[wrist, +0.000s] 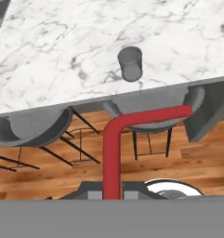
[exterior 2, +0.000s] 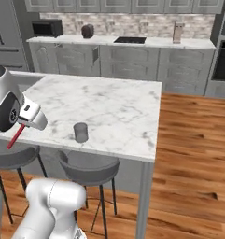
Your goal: Take a straw from the drawer in front and place it inside the glass cup on the dining counter.
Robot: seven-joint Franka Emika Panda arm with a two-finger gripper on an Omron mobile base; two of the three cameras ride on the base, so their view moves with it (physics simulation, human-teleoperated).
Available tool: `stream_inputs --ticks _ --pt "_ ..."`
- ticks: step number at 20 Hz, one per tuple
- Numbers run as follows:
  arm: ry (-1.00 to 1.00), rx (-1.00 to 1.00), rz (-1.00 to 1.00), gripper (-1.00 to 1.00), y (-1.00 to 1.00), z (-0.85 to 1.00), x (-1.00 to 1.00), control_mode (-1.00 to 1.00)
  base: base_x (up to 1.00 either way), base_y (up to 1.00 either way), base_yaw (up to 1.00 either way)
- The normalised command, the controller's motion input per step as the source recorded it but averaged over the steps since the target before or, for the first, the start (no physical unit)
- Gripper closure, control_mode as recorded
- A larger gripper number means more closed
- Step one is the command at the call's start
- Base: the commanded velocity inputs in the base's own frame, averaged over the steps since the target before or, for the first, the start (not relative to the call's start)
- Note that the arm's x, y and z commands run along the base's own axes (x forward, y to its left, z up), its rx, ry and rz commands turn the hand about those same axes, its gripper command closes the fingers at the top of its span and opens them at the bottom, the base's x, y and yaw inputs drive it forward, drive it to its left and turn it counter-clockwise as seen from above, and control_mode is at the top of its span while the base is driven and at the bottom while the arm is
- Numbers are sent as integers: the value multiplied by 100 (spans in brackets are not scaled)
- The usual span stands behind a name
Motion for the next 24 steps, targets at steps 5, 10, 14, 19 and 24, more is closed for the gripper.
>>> stream_inputs --ticks 5,10,14,19,24 --pt "0 0 0 100 0 0 0 100 61 21 -22" --pt "0 0 0 100 0 0 0 100 51 22 -17" --pt "-6 -2 -4 100 11 11 26 -100 0 0 0" --pt "-20 0 24 100 0 5 37 -100 0 0 0" --pt "-21 2 43 100 -2 0 43 -100 0 0 0"
